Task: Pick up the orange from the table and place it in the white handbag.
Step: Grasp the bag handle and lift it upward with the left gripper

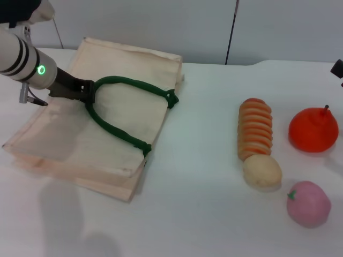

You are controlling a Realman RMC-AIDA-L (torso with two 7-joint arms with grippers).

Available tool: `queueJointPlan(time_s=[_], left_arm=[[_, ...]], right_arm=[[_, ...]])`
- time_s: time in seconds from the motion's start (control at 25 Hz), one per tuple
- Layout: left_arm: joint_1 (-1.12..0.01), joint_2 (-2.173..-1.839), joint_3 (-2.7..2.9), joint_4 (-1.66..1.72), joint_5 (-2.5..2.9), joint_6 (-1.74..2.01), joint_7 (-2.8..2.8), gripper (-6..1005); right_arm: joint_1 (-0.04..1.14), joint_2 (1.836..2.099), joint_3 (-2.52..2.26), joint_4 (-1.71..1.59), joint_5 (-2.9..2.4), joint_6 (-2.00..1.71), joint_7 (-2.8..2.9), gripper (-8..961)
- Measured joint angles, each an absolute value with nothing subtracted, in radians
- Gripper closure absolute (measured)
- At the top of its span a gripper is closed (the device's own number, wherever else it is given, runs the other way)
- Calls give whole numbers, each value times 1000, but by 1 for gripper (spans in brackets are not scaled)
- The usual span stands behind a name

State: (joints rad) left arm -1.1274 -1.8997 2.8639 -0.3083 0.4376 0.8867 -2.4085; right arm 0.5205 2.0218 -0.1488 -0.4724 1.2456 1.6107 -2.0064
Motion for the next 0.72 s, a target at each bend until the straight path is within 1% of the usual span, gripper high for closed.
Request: queueJointPlan(time_s=[0.48, 0.72], left_arm=[[-1133, -1907, 2862, -311, 383, 881, -2377, 882], [-1135, -1925, 2862, -370, 273, 926, -2301, 884]], right_arm=[[509, 2021, -149, -472, 1246, 1608, -2006, 61], [507, 2020, -149, -472, 1245, 1605, -2009, 62]])
